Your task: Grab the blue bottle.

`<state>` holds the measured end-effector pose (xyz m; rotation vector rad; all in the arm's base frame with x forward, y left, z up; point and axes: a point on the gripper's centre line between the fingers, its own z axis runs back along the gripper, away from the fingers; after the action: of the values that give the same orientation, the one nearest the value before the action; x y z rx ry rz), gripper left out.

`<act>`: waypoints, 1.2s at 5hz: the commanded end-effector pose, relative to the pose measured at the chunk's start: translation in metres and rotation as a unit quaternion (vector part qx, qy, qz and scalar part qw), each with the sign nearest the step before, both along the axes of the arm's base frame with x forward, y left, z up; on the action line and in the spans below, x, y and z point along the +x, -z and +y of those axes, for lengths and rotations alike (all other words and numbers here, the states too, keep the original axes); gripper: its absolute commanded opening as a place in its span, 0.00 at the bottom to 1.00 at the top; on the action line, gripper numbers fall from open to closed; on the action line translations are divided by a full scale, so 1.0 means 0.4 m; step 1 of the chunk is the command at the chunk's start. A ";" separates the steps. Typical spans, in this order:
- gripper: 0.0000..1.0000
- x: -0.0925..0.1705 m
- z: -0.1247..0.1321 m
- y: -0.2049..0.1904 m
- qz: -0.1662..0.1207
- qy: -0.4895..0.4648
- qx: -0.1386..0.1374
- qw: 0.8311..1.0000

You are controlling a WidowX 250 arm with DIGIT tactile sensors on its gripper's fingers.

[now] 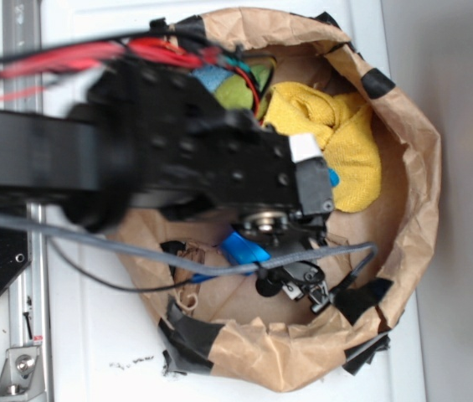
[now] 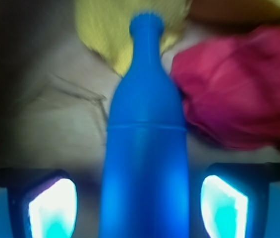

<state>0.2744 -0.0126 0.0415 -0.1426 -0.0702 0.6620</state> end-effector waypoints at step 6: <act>0.00 -0.008 0.010 -0.382 -0.052 0.344 0.122 0.930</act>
<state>0.2694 -0.0079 0.1855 0.0349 -0.1529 -0.0527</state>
